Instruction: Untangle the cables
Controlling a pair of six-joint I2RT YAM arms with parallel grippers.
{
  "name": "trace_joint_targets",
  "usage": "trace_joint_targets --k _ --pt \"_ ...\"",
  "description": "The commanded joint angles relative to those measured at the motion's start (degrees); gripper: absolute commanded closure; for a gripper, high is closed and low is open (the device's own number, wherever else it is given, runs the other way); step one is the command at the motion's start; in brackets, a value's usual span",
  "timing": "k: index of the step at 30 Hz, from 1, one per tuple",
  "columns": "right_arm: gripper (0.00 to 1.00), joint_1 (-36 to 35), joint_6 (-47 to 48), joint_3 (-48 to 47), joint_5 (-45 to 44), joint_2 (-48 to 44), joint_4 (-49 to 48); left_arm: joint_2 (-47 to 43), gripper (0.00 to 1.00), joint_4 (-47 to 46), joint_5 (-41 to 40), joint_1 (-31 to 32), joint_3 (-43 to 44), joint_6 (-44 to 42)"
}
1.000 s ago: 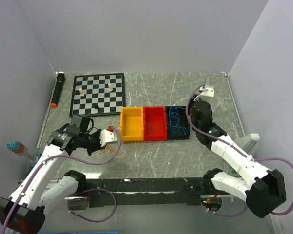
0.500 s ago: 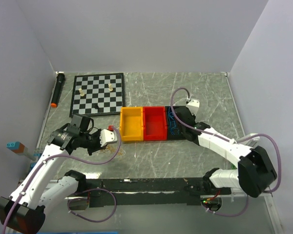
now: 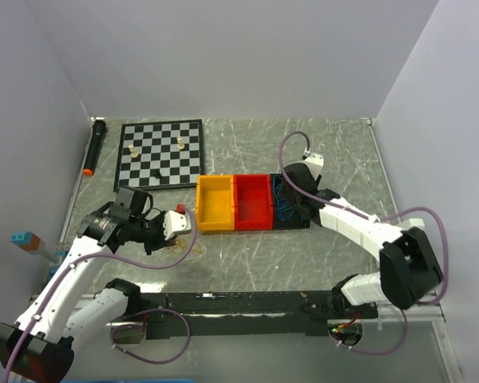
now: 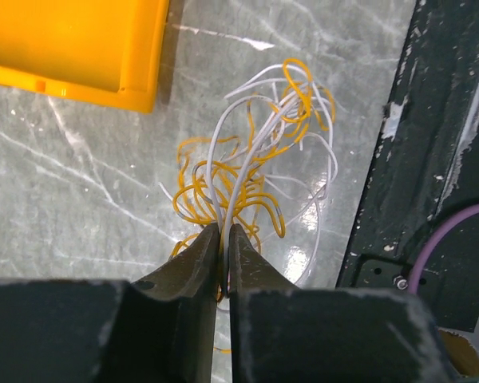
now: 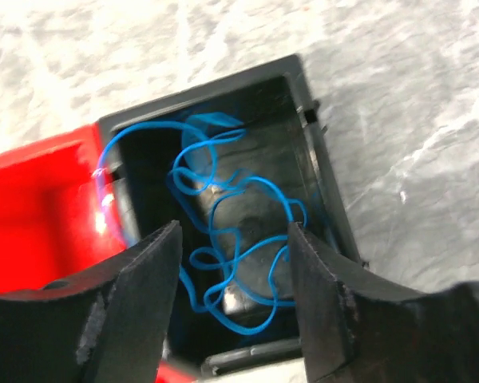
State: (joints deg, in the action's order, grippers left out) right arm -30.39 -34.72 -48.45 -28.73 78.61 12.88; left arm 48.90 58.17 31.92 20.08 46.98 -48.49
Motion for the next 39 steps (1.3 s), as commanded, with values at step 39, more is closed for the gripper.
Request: trace_joint_targets --k 39 --pt "0.34 -29.90 21.80 4.07 44.37 -9.89 -38.29 2.69 0.89 2.55 14.31 -0.04 8.57 2.70"
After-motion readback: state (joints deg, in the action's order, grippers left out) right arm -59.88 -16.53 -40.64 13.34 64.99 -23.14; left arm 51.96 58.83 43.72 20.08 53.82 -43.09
